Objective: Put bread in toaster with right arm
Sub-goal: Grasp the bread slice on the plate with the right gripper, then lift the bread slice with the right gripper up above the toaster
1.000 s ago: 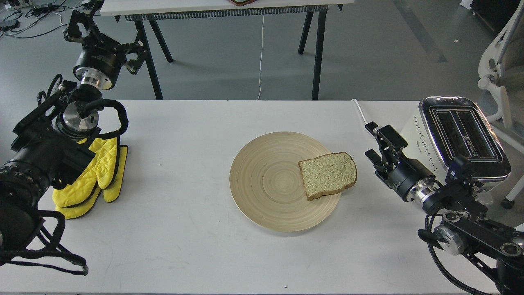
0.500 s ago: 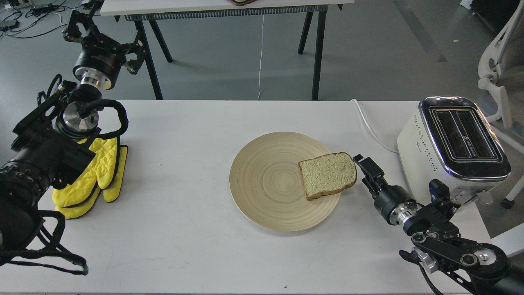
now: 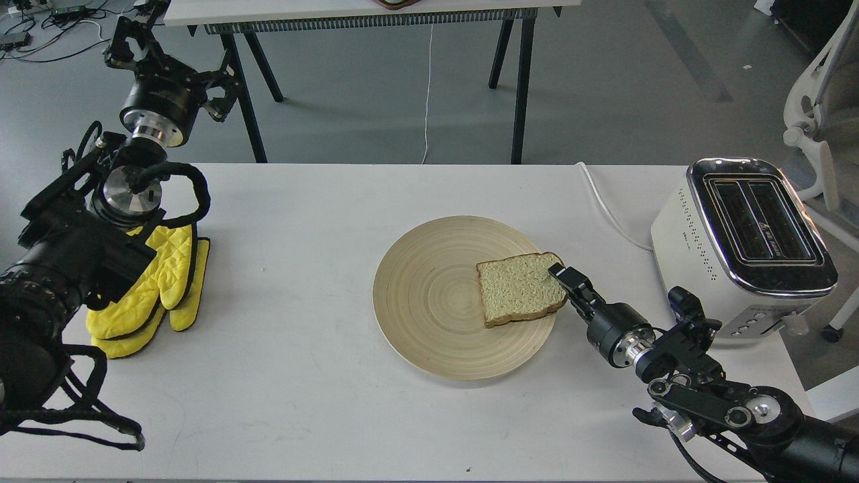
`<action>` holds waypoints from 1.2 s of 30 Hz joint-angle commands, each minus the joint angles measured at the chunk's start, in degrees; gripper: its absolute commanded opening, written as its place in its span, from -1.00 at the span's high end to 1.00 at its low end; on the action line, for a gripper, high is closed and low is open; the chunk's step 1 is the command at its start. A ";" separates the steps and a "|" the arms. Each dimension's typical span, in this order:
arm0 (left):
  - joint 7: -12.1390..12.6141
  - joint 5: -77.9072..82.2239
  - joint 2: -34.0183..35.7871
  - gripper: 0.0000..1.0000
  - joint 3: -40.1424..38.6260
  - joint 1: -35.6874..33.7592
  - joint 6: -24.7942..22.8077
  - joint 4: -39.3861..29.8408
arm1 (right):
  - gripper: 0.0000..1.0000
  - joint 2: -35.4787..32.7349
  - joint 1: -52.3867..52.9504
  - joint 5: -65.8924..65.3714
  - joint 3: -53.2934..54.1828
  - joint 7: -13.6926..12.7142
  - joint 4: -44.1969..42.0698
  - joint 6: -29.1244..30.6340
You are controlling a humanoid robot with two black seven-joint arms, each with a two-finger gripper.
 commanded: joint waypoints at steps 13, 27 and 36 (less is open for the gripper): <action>0.00 0.00 -0.09 -1.00 0.00 0.00 0.00 0.00 | 0.89 -7.22 1.88 0.17 0.64 0.01 4.62 -0.21; -0.09 0.00 -0.09 -1.00 0.00 0.00 0.00 0.00 | 0.89 -38.95 10.93 -6.40 6.27 -0.08 21.33 -0.47; 0.00 0.00 -0.09 -1.00 0.00 0.00 0.00 0.00 | 0.89 -53.11 11.02 -19.70 5.83 -0.08 21.25 0.14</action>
